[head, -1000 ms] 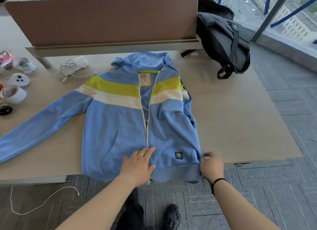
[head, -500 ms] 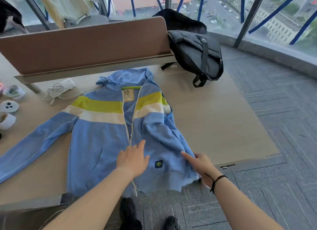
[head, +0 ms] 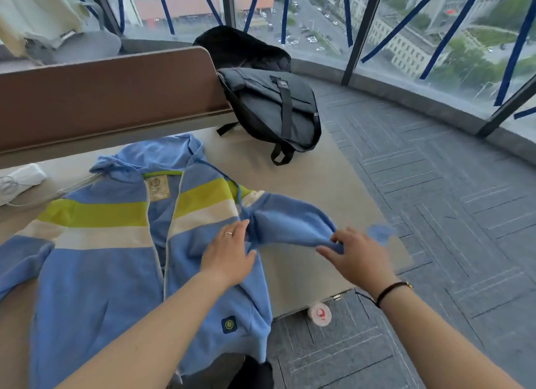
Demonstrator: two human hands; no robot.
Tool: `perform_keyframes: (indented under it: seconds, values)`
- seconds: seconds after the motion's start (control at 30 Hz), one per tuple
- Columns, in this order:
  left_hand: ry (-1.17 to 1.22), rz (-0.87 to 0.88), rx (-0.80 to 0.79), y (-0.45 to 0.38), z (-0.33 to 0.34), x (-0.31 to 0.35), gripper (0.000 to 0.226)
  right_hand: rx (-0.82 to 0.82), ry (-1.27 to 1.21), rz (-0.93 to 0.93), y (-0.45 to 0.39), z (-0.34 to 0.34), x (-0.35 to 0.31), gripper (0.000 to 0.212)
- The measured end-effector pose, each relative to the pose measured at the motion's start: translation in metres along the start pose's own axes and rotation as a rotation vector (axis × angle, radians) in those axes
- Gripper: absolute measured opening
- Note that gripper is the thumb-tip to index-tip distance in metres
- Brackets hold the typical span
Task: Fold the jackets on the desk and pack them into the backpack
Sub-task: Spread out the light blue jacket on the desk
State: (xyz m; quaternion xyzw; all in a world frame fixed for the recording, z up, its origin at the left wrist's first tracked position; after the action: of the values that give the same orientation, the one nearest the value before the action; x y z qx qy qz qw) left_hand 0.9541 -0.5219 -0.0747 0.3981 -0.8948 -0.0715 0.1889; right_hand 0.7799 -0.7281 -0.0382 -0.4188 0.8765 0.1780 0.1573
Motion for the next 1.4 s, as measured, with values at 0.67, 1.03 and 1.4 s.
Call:
perform_keyframes:
  seconds: [0.67, 1.03, 1.4]
  values:
    - [-0.293, -0.001, -0.358, -0.092, 0.086, 0.027, 0.076, -0.349, -0.052, 0.299, -0.066, 0.099, 0.118, 0.07]
    - [-0.149, -0.215, -0.381, -0.082, 0.088, 0.046, 0.08, -0.252, 0.041, 0.41, -0.093, 0.075, 0.166, 0.085]
    - [0.22, -0.667, 0.017, 0.07, 0.058, -0.017, 0.075, -0.486, -0.016, -0.343, -0.057, 0.094, -0.007, 0.079]
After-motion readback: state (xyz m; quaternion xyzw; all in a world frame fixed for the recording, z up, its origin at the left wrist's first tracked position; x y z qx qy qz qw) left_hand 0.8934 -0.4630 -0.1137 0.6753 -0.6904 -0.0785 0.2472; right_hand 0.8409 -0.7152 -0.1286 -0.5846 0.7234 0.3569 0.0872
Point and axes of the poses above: each hand's wrist, its own y-axis away from the middle knuckle, its own z-axis out of the palm, x = y × z, the point moved 7 cm from there along -y, towards the middle knuckle, and after that the axes turned 8 degrees about -y, right-handed, at the moved point
